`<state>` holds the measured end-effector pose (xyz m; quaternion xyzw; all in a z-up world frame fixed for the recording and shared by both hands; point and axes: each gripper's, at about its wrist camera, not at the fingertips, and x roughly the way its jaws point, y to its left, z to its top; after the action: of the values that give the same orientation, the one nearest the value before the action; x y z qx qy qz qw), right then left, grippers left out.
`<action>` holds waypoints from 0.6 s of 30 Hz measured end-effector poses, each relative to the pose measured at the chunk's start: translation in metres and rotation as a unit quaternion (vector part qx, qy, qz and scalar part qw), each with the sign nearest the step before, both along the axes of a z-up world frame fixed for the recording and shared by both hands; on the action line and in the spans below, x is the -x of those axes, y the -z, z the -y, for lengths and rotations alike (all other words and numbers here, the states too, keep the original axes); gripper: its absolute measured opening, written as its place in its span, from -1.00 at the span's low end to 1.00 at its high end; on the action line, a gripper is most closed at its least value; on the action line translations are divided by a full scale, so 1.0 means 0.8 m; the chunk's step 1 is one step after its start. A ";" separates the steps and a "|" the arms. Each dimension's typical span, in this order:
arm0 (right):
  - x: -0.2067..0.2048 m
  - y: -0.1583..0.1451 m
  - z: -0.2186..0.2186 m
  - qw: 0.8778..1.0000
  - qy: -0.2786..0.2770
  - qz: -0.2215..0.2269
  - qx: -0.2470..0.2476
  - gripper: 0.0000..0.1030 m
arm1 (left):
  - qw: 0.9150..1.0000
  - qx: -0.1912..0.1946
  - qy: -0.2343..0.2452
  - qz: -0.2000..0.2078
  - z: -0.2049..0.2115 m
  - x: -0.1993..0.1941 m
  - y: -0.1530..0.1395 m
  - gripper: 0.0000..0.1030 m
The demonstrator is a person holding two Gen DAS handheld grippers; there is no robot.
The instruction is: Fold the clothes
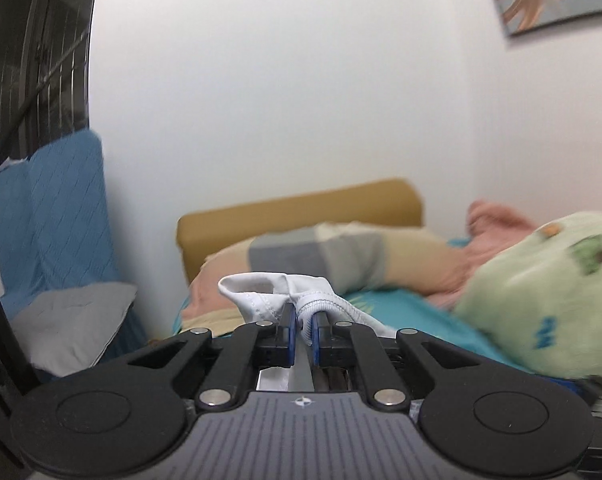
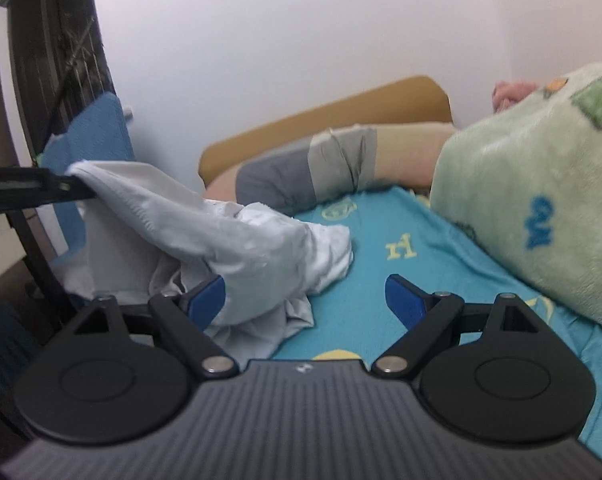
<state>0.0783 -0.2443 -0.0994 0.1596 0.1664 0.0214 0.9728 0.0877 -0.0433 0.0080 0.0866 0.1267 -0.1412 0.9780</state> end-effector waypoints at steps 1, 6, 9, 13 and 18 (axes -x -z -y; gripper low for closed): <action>0.007 -0.005 0.000 1.000 -0.001 0.006 -0.001 0.72 | 1.000 0.007 0.006 0.008 0.004 0.019 -0.006 -0.85; 0.041 -0.026 -0.004 1.000 -0.019 0.020 -0.003 0.72 | 0.998 0.052 0.020 0.023 0.010 0.080 -0.019 -0.85; 0.051 -0.028 -0.015 0.999 -0.044 0.002 -0.004 0.72 | 0.998 0.053 0.026 0.015 0.011 0.089 -0.017 -0.85; 0.050 -0.021 -0.036 0.996 -0.081 -0.022 -0.009 0.72 | 0.997 0.067 0.028 0.005 0.005 0.090 -0.012 -0.84; 0.036 -0.010 -0.043 0.994 -0.097 -0.026 -0.050 0.71 | 0.996 0.080 0.030 -0.011 -0.006 0.086 0.012 -0.84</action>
<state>0.0495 -0.2103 -0.0913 0.1913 0.2052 0.1197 0.9524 0.0186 -0.0386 -0.0013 0.0103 0.1234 -0.1809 0.9757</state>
